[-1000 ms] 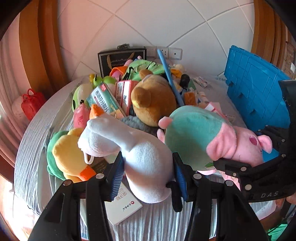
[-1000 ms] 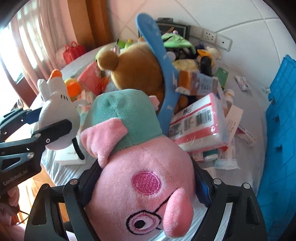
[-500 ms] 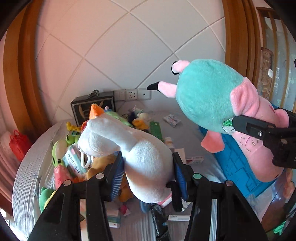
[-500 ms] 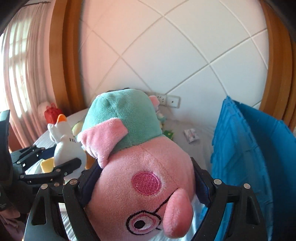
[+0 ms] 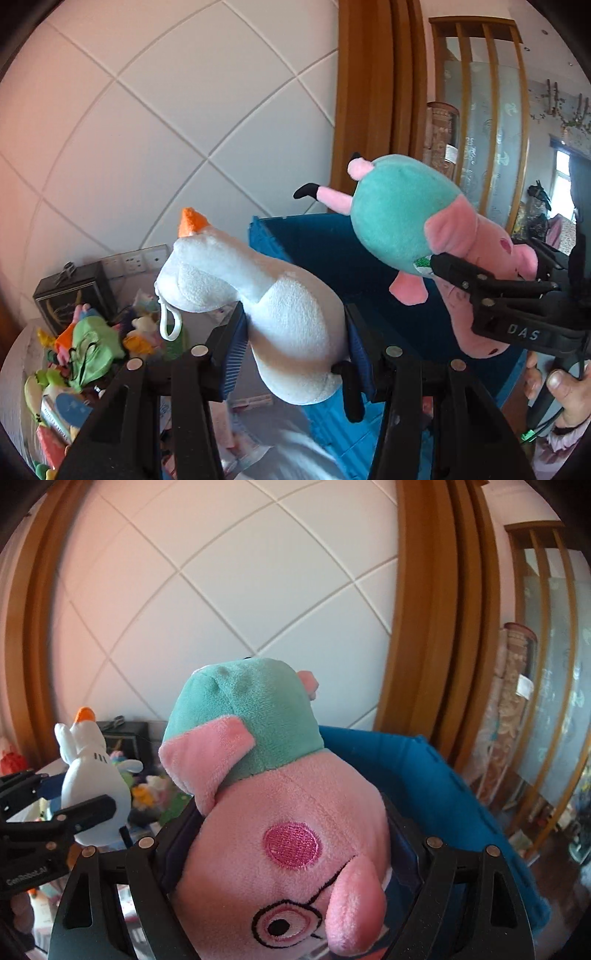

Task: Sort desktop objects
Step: 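Carry the goose and pig plush over the crate and release the goose from the left tool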

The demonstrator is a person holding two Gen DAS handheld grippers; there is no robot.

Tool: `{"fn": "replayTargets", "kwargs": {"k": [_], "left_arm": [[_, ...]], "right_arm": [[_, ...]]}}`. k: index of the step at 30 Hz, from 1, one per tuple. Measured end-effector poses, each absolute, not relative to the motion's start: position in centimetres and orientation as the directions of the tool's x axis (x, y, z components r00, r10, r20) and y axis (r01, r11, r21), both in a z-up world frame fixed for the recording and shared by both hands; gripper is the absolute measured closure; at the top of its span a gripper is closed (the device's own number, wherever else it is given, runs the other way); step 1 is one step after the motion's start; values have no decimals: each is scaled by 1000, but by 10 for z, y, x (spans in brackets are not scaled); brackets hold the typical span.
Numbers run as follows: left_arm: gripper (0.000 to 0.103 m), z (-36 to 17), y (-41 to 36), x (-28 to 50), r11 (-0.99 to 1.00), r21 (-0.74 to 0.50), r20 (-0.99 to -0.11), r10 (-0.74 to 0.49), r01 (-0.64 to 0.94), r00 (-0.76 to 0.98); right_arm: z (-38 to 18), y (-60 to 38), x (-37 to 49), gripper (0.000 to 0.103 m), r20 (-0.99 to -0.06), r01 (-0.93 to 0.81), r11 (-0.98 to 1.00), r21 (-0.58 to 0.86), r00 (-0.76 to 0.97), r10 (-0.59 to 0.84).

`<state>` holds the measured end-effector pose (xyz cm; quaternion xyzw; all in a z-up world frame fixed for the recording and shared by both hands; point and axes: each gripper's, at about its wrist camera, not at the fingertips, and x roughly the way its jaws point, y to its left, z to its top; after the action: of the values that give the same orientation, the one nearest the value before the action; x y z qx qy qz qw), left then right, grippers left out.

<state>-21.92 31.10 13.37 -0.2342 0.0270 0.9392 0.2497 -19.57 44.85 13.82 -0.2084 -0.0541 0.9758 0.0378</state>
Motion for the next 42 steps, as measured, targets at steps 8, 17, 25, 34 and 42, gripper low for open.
{"fn": "replayTargets", "kwargs": {"k": [8,17,25,34,42], "left_arm": [[53,132,440,-270,-815,-27,-645,457,-579,-612],[52,84,498,-293,-782,-1,-816,361,-623,-452],[48,69,500,-300,-760,-38,-845,371,-649,-384],[47,68,501,-288,-763,-15,-840,361,-646,-406],[46,68,506,-287,-748,49,-841,327,-662,-432]], "right_arm": [[124,547,-223,16,-501,-226,-961,-162,-820,277],[80,613,-232,16,-616,-302,-944,-134,-720,319],[78,617,-231,15,-612,-302,-942,-147,-720,327],[74,614,-240,14,-638,-292,-940,-178,-693,336],[70,613,-243,12,-657,-280,-942,-186,-677,332]]}}
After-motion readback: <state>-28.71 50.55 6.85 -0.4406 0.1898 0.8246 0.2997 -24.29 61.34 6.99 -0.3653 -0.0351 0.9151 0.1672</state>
